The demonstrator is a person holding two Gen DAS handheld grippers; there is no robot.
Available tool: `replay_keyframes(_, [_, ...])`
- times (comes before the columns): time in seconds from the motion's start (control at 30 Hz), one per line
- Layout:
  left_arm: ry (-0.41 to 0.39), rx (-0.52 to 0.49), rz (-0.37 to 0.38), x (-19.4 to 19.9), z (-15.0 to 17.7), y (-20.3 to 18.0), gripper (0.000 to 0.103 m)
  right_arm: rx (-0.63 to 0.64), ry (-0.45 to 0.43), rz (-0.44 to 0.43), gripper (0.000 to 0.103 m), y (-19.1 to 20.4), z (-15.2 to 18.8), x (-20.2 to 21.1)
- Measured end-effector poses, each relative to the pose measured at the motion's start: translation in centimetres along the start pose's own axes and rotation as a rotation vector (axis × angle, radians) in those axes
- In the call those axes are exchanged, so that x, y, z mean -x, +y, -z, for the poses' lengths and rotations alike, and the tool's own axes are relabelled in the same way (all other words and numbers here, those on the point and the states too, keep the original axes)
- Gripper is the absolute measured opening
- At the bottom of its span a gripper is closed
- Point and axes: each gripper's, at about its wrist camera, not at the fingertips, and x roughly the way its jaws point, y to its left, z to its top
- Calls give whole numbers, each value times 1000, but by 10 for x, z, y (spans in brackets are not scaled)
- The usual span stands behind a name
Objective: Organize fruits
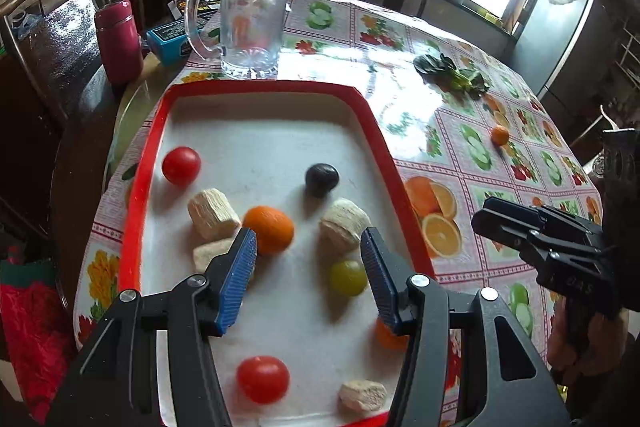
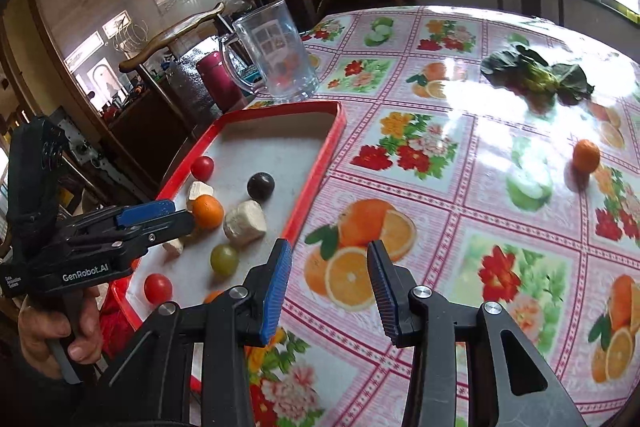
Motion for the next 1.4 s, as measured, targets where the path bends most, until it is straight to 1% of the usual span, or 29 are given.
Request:
replay_keyframes(0.33, [16, -42, 19, 17, 36, -18, 53, -18, -2, 7, 42, -11, 24, 16])
replay_keyframes(0.53, [-2, -48, 25, 32, 52, -26, 53, -23, 1, 8, 42, -14, 38, 26])
replay_keyframes(0.7, [-30, -53, 28, 44, 66, -35, 53, 23, 4, -14, 42, -10, 50, 38])
replay_keyframes(0.77, [-32, -53, 28, 49, 73, -37, 53, 57, 2, -27, 46, -6, 53, 42])
replay_keyframes(0.83, [-34, -47, 26, 54, 81, -38, 53, 97, -8, -33, 54, 0, 58, 48])
replay_keyframes(0.87, [-37, -46, 23, 57, 85, -38, 53, 121, -12, -35, 55, 3, 60, 50])
replay_keyframes(0.97, [-54, -50, -8, 67, 95, -39, 53, 199, -18, -52, 65, 15, 66, 55])
replay_keyframes(1.03, [-60, -48, -23, 72, 101, -38, 53, 253, -21, -60, 76, 24, 70, 57])
replay_keyframes(1.1, [-72, -47, -46, 77, 105, -37, 55, 304, -24, -66, 80, 33, 74, 58])
replay_keyframes(1.13, [-80, -48, -59, 80, 107, -37, 59, 328, -24, -74, 82, 37, 75, 59])
replay_keyframes(1.17, [-87, -51, -74, 83, 109, -37, 65, 352, -24, -82, 83, 42, 77, 59])
replay_keyframes(1.23, [-106, -55, -100, 89, 113, -37, 73, 393, -24, -89, 86, 51, 80, 60])
replay_keyframes(1.4, [-130, -68, -142, 97, 118, -36, 73, 483, -13, -110, 86, 70, 86, 57])
